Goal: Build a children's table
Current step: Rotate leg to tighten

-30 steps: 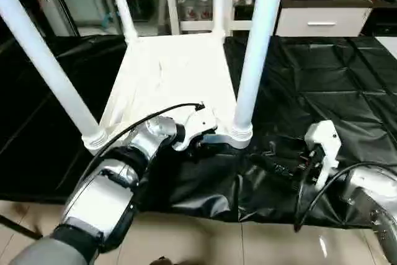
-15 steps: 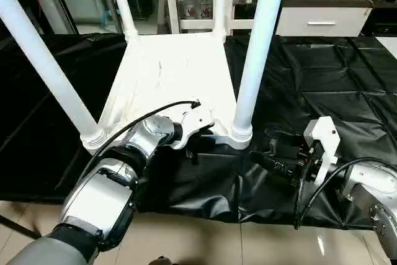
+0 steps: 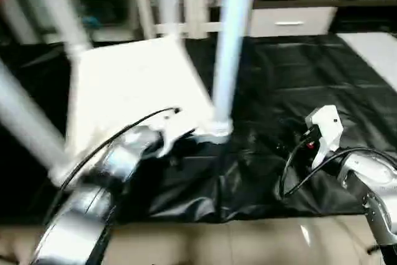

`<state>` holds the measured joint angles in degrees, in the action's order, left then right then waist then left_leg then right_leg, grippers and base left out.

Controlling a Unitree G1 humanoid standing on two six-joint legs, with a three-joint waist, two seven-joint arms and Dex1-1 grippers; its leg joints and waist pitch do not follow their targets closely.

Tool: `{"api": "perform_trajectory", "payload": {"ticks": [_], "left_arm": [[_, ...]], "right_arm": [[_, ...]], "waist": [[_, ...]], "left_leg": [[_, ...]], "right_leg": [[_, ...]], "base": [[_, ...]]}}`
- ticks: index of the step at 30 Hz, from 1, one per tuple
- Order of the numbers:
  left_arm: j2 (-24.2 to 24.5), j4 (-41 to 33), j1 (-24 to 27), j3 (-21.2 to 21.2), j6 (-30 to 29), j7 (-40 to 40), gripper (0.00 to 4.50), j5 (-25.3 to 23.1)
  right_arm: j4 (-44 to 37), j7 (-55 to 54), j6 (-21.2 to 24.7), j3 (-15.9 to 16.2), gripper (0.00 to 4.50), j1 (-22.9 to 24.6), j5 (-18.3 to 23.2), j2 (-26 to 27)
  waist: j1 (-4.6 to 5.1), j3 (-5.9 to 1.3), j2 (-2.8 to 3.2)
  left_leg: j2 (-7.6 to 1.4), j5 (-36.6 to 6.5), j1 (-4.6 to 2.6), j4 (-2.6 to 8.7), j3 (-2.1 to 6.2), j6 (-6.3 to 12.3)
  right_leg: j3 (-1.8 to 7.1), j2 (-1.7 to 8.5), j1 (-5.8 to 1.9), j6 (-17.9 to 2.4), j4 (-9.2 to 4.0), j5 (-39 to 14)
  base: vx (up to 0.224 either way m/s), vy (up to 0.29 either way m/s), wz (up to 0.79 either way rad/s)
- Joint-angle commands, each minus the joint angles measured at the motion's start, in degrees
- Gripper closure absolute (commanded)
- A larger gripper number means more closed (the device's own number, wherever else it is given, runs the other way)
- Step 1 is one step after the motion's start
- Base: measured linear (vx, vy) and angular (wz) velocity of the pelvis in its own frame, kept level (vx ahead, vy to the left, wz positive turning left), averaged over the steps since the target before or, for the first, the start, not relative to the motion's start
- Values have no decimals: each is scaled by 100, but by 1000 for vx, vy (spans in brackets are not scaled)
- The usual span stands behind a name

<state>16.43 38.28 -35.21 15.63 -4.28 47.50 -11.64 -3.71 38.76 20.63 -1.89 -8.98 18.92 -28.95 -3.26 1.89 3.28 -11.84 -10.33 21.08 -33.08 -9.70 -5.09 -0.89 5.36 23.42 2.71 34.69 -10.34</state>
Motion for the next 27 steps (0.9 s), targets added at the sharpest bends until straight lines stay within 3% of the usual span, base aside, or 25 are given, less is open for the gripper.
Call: {"api": "perform_trajectory", "payload": {"ticks": [1, 3, 4, 5, 10, 15, 18, 23, 27], "left_arm": [[35, 53, 327, 102, -335, 42, 427, -145], [-25, -116, 344, 135, -471, -5, 438, -143], [-97, -273, 326, 167, -725, -113, 441, -149], [-227, -428, 277, 191, -979, -296, 444, -141], [-420, -816, 410, 208, -623, 18, 447, 206], [-329, -1062, 491, 272, -722, 626, 447, 414], [-234, -1226, 507, 355, -982, 936, 447, 494], [-125, -1172, 458, 473, -961, 1319, 450, 523], [-85, -1057, 378, 546, -859, 1508, 450, 525]], "right_arm": [[85, -101, 85, 40, 63, -46, -94, 6], [126, -180, 181, 50, 63, -67, -139, 15], [171, -221, 269, 99, 63, -97, -175, 25], [225, -199, 320, 222, 63, -120, -233, 28], [383, 13, 85, 269, 63, -257, -115, 193], [690, 528, -374, 296, 63, -539, 28, 286], [911, 778, -518, 310, 63, -730, 88, 279], [1153, 1643, -379, 416, 17, -912, 288, 35], [1363, 2098, -349, 649, 7, -1040, 193, -163]], "waist": [[-76, -279, -182], [-98, -301, -150], [-97, -303, -176], [-115, -305, -158], [-210, -326, -186], [-290, -352, -201], [-347, -355, -166], [-378, -347, -138], [-384, -350, -163]], "left_leg": [[-6, -1552, 48, 408, -15, 154], [-12, -1316, 32, 391, -31, 192], [-17, -1279, 25, 387, -43, 206], [-16, -1214, 24, 378, -44, 233], [-22, -1041, 27, 358, -52, 380], [-23, -773, 29, 312, -71, 537], [-33, -715, 8, 304, -75, 559], [-36, -822, 2, 302, -74, 540], [-30, -875, 16, 301, -70, 496]], "right_leg": [[55, 151, -242, -936, -536, -2013], [57, 128, -244, -1107, -492, -1459], [57, 123, -243, -1146, -484, -1350], [56, 127, -249, -1216, -469, -1229], [52, 142, -262, -1309, -446, -884], [53, 142, -257, -1406, -378, -469], [54, 141, -239, -1480, -362, -424], [53, 134, -248, -1517, -354, -371], [44, 141, -271, -1513, -355, -471]], "base": [[0, 0, 0], [0, 0, 0], [0, 0, 0], [0, 0, 0], [0, 0, 0], [0, 0, 0], [0, 0, 0], [0, 0, 0], [0, 0, 0]]}}
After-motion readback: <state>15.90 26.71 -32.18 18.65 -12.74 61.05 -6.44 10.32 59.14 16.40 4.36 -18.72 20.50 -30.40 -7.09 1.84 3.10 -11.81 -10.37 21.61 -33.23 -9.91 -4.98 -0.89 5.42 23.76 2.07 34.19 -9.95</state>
